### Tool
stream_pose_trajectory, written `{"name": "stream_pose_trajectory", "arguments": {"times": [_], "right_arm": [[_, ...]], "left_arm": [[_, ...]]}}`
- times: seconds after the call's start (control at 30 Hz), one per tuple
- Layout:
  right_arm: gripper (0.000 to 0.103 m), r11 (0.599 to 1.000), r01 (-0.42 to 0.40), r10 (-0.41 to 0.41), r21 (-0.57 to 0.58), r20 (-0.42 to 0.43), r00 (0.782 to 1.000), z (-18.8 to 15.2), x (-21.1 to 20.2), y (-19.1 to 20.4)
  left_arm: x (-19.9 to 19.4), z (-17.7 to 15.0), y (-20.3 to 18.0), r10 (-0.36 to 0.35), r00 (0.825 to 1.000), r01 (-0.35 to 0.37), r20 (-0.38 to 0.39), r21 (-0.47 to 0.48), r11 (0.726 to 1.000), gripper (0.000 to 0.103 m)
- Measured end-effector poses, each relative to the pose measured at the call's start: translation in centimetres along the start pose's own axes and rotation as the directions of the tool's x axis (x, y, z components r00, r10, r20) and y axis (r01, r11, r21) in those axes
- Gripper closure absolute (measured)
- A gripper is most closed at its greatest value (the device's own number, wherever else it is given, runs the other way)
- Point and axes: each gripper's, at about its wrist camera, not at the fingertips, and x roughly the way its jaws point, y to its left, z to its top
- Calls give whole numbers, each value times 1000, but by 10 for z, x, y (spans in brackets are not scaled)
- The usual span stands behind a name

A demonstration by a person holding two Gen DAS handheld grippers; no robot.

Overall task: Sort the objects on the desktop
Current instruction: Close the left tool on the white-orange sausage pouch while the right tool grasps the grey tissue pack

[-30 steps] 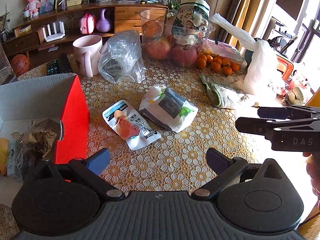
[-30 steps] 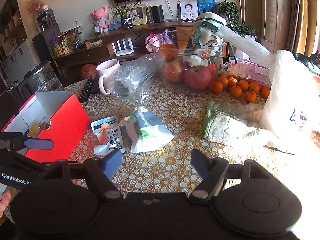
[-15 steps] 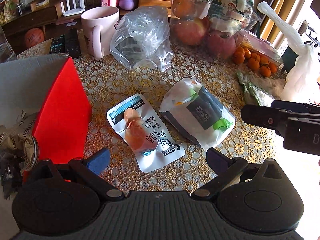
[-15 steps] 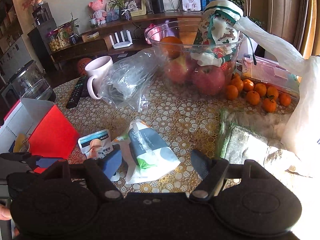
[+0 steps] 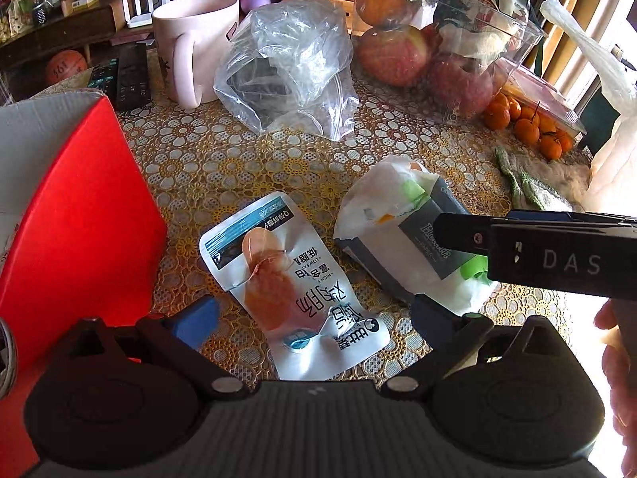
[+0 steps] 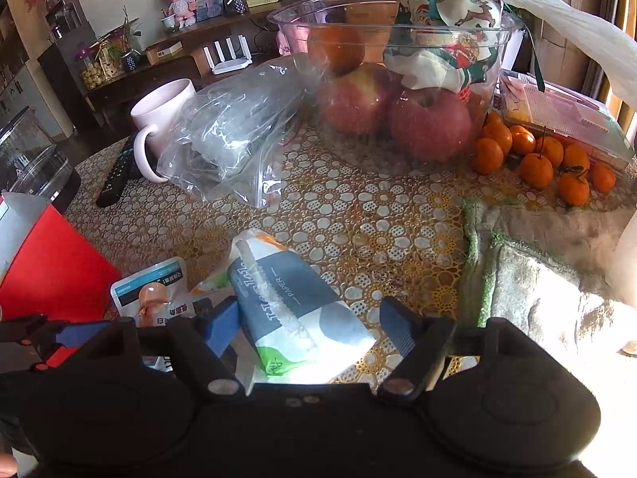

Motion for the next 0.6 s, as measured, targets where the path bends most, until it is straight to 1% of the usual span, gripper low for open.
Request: {"name": "stream_pose_trajectory", "arguments": {"times": [0.13,0.23,0.33,0.37,0.53,0.57,0.6], "right_arm": [[27,1000,-3,3,8,-22,1000,-2,15,-1],[27,999,-29,30,32,-22,999,-3,21,-3],[27,999,-37,37,33,-17,999,-1,25,-1],[27,999,-40,41,35,-18,999,-1,26,0],[28,999,-38,38,32,-3,999,-2,27,2],[28,999,-34,34,43,2,999,-3,26,1],[29,998,-29,29,52,3,1000,-3,26,0]], "left_arm": [[8,0,0,9,1000,-9,-1,4,1000,0],[10,0,-2,16,1000,-16,20,17,1000,0],[11,-1,-4,18,999,-19,36,30,999,1],[11,-1,-5,14,999,-16,41,43,999,3],[9,-7,-9,44,997,-49,70,80,996,9],[8,-8,-10,47,995,-55,82,93,994,17],[6,-9,-11,55,994,-66,97,108,992,28]]}}
